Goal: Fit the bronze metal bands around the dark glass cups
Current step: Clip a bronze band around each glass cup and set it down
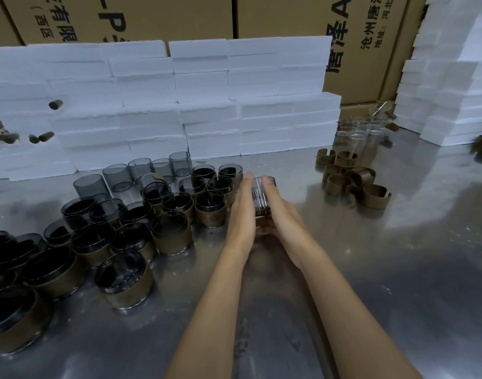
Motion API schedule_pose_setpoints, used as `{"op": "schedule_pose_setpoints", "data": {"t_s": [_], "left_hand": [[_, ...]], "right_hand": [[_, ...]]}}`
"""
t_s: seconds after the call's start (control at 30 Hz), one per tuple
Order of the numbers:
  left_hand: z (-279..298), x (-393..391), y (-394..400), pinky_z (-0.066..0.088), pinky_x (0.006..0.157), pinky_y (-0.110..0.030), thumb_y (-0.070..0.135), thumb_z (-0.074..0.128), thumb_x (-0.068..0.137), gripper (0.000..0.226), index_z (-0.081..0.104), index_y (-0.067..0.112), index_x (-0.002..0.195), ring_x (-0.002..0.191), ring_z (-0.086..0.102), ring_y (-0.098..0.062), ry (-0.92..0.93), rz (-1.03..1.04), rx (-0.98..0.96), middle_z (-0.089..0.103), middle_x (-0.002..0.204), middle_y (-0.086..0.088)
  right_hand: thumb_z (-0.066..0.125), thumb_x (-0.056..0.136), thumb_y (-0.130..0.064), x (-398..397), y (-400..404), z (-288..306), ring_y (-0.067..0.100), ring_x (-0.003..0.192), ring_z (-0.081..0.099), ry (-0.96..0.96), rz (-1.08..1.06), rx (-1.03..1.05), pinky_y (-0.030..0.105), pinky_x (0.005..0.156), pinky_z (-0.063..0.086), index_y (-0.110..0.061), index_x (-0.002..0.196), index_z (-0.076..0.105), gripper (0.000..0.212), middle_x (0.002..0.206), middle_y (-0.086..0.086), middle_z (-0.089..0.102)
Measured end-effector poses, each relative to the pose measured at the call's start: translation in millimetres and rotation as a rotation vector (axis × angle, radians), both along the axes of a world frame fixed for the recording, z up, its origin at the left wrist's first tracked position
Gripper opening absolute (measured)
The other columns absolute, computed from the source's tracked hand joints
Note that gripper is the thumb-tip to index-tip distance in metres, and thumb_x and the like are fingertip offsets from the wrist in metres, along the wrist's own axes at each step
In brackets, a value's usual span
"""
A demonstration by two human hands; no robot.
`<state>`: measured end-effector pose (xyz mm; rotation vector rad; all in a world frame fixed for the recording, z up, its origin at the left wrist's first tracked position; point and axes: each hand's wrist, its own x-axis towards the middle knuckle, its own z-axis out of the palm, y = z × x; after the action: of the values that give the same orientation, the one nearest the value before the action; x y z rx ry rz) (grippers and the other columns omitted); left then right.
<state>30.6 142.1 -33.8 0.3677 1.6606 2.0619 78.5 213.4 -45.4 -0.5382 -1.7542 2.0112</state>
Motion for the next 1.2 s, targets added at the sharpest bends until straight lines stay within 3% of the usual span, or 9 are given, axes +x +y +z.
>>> {"op": "schedule_pose_setpoints", "data": {"t_s": [0.07, 0.2, 0.4, 0.53, 0.63, 0.73, 0.93, 1.1, 1.2], "left_hand": [[0, 1, 1, 0.054, 0.082, -0.039, 0.083, 0.051, 0.071, 0.085, 0.067, 0.015, 0.120, 0.103, 0.072, -0.024, -0.005, 0.005, -0.019, 0.073, 0.110, -0.010], [1, -1, 5, 0.053, 0.075, -0.038, 0.065, 0.051, 0.095, 0.060, 0.061, 0.008, 0.112, 0.085, 0.067, -0.019, 0.076, 0.095, -0.016, 0.067, 0.095, -0.008], [1, -3, -1, 0.053, 0.078, -0.029, 0.040, 0.044, 0.106, 0.038, 0.073, 0.015, 0.112, 0.097, 0.071, -0.018, 0.081, 0.080, 0.011, 0.077, 0.108, -0.004], [2, -6, -5, 0.052, 0.098, -0.031, 0.024, 0.050, 0.099, 0.026, 0.075, 0.019, 0.105, 0.107, 0.069, -0.010, 0.058, 0.031, 0.105, 0.076, 0.111, 0.005], [2, -4, -5, 0.034, 0.121, -0.042, 0.025, 0.062, 0.089, 0.031, 0.073, 0.027, 0.118, 0.129, 0.058, -0.011, 0.111, -0.035, 0.074, 0.072, 0.124, 0.010], [1, -5, -5, 0.026, 0.125, -0.045, 0.028, 0.068, 0.078, 0.051, 0.068, 0.025, 0.129, 0.138, 0.052, -0.014, 0.141, -0.114, 0.089, 0.064, 0.139, 0.006], [1, -3, -8, 0.042, 0.116, -0.046, 0.033, 0.089, 0.074, 0.057, 0.068, 0.012, 0.122, 0.123, 0.065, -0.026, 0.145, -0.020, 0.157, 0.070, 0.126, -0.014], [0, -9, -10, 0.050, 0.096, -0.039, 0.038, 0.061, 0.101, 0.029, 0.072, 0.012, 0.107, 0.100, 0.066, -0.022, 0.009, 0.071, 0.201, 0.074, 0.103, -0.010], [-2, -10, -7, 0.047, 0.087, -0.033, 0.025, 0.050, 0.107, 0.027, 0.072, 0.011, 0.107, 0.101, 0.064, -0.022, -0.071, 0.073, 0.189, 0.072, 0.103, -0.008]], "right_hand": [[0.053, 0.089, -0.076, 2, 0, 1, 0.013, 0.090, 0.077, -0.011, -0.066, 0.048, 0.031, 0.078, 0.057, -0.022, 0.104, 0.078, 0.061, 0.094, -0.001, 0.080], [0.037, 0.103, -0.063, 0, -2, 3, 0.011, 0.075, 0.072, -0.018, -0.192, 0.148, 0.028, 0.067, 0.055, -0.021, 0.100, 0.075, 0.057, 0.090, 0.002, 0.078], [0.034, 0.112, -0.035, 3, 3, 4, 0.023, 0.093, 0.070, 0.055, -0.303, 0.089, 0.031, 0.073, 0.059, -0.024, 0.101, 0.070, 0.039, 0.102, 0.009, 0.075], [0.045, 0.110, -0.029, 3, 6, 3, 0.031, 0.117, 0.068, 0.178, -0.217, -0.250, 0.045, 0.103, 0.054, -0.007, 0.131, 0.062, 0.035, 0.125, 0.019, 0.069], [0.044, 0.108, -0.041, 9, 6, 9, 0.029, 0.110, 0.072, 0.226, -0.046, -0.523, 0.038, 0.100, 0.055, -0.001, 0.119, 0.064, 0.046, 0.120, 0.022, 0.071], [0.042, 0.108, -0.043, 13, 10, 10, 0.030, 0.114, 0.071, 0.259, 0.004, -0.602, 0.037, 0.102, 0.053, 0.003, 0.123, 0.060, 0.052, 0.121, 0.026, 0.070], [0.048, 0.108, -0.029, 16, 8, 12, 0.024, 0.116, 0.070, 0.284, 0.079, -0.478, 0.031, 0.099, 0.057, -0.002, 0.125, 0.067, 0.037, 0.125, 0.021, 0.071], [0.063, 0.100, -0.021, 16, 3, 13, 0.022, 0.106, 0.072, 0.284, 0.089, -0.424, 0.031, 0.088, 0.060, 0.003, 0.131, 0.063, 0.040, 0.122, 0.017, 0.071], [0.075, 0.088, -0.028, 16, -2, 14, 0.020, 0.091, 0.075, 0.269, -0.001, -0.377, 0.029, 0.072, 0.060, 0.003, 0.130, 0.061, 0.054, 0.100, 0.009, 0.077]]}}
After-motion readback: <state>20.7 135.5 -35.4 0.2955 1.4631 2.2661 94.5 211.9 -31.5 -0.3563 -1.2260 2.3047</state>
